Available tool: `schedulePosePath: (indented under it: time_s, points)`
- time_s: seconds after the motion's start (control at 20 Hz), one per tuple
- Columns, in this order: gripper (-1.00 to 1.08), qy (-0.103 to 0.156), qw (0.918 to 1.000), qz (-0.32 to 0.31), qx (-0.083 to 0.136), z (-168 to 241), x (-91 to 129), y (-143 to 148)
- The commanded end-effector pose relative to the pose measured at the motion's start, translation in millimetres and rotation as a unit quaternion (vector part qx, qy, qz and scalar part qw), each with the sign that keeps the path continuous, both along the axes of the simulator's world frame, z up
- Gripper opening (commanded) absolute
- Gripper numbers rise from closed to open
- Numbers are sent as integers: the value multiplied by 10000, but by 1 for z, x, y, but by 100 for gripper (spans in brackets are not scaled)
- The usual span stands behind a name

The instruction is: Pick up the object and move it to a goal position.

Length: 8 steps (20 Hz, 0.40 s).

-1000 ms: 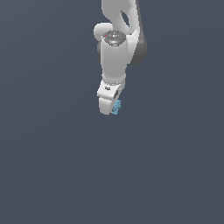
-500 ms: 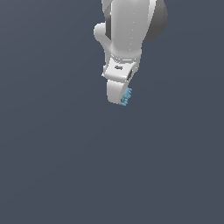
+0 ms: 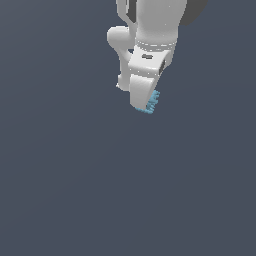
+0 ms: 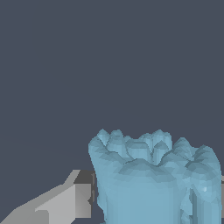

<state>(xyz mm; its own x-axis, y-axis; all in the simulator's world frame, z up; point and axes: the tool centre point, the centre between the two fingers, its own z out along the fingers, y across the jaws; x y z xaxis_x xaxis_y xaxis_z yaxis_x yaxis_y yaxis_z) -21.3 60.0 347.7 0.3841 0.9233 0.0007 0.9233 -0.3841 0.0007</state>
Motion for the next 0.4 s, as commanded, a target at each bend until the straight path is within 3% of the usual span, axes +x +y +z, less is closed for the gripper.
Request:
schedulePosePath:
  time_s: [0.0, 0.35]
  points:
    - [-100, 4, 10000, -2, 0, 7, 2, 2]
    - [-100, 4, 10000, -2, 0, 10, 5, 4]
